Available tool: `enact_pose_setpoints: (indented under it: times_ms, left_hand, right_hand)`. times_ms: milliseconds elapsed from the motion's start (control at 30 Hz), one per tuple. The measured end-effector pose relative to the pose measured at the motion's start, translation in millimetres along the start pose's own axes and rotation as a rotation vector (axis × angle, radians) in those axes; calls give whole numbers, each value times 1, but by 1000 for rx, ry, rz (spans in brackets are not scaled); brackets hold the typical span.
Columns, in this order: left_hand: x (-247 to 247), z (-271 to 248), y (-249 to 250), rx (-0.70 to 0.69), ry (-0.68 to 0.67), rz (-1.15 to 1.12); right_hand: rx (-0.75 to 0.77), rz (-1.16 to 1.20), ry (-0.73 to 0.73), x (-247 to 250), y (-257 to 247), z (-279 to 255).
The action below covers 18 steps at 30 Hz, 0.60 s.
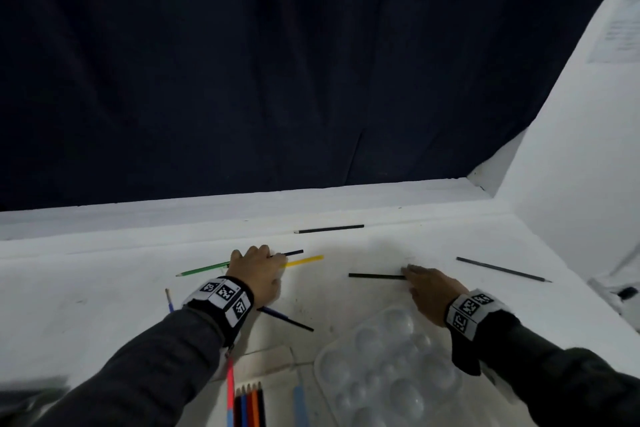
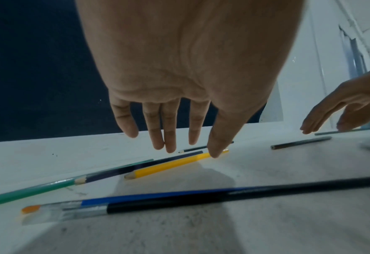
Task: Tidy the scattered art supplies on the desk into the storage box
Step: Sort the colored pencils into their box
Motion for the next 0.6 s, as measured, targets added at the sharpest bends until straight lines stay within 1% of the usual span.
enact_pose_setpoints:
  times_ms: [67, 233, 333, 400, 467, 600]
  left_hand:
    - [-3, 4, -1, 12, -31, 16]
    - [-2, 4, 6, -25, -34, 46]
    - [-1, -4, 10, -55, -20, 50]
    - [0, -11, 10, -63, -10, -6]
    - [6, -19, 7, -61, 39, -94]
    - [31, -45, -12, -32, 212, -398]
  right_hand:
    - [10, -54, 1, -3, 1, 2]
    - [-10, -212, 115, 12, -7, -2]
    - [-22, -213, 125, 15, -11, -7]
    - [-30, -173, 119, 15, -11, -11]
    - [-49, -107, 127, 17, -11, -16]
    - [-35, 105, 255, 37, -23, -29]
Point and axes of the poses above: each hand's wrist, its own z-axis towards the middle knuckle, its own x-axis out of the back of the hand, y = z × x, the point moved 10 cm from there along z, towards the middle knuckle, and after that the axes turned 1 degree about z, right-handed, at the moved point
